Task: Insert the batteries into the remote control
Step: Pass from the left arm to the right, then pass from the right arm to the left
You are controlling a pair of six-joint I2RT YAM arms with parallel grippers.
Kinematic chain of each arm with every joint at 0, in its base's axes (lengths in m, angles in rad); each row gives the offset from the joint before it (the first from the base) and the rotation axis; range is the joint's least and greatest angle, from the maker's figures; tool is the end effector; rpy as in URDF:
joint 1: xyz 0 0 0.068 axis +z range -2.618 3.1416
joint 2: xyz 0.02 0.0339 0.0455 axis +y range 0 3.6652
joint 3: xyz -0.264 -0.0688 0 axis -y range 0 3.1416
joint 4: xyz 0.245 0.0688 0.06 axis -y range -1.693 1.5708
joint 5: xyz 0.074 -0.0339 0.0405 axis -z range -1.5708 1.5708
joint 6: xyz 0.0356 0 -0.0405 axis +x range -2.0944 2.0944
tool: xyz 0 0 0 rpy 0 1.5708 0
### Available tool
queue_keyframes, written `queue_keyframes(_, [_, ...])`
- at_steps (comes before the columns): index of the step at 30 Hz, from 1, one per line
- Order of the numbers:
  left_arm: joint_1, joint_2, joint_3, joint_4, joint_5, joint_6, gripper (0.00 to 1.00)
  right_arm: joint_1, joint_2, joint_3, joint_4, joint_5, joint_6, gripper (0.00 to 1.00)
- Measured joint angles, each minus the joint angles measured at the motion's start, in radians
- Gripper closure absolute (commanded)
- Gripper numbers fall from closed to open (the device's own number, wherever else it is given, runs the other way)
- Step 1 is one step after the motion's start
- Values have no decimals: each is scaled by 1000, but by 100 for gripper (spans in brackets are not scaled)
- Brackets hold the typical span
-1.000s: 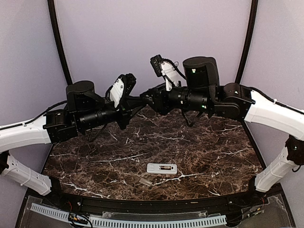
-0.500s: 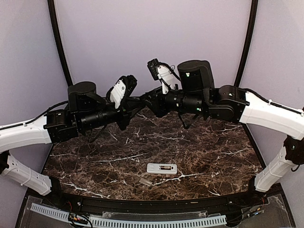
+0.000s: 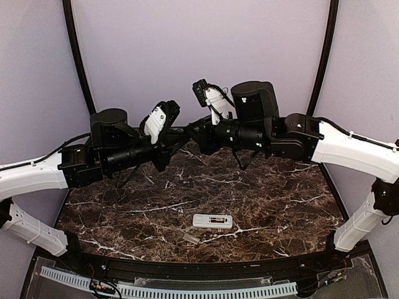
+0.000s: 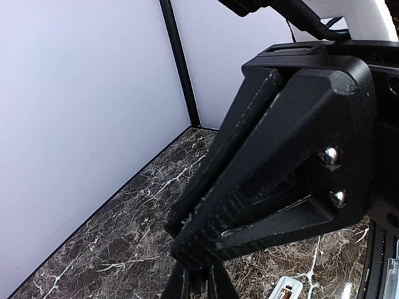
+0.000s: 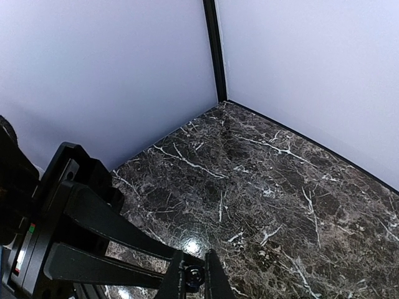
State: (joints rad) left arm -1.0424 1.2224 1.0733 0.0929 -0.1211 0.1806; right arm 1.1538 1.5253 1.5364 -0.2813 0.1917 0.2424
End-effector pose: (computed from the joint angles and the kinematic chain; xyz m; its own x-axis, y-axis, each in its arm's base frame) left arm 0.1500 -0.2485 0.3784 0.1152 0.1563 -0.9810 0.7886 0.5861 0.1860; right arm 0.1509 0.3239 0.4109 -0.3025 -0.1012 -0.9477 -0.7732 0.6075 0.1820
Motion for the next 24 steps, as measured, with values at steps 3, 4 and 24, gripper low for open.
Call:
queue_keyframes(3, [0,-5,-14,10,13,16,29,-20,-16,-34,21,-49,9,100])
queue_keyframes(4, [0,-11,-23,16,26,23,27,-29,-25,-51,30,-70,17,100])
queue_keyframes(24, [-1,-45,-80,301,219,151,59,-116,-202,-256,505,-430,191,100])
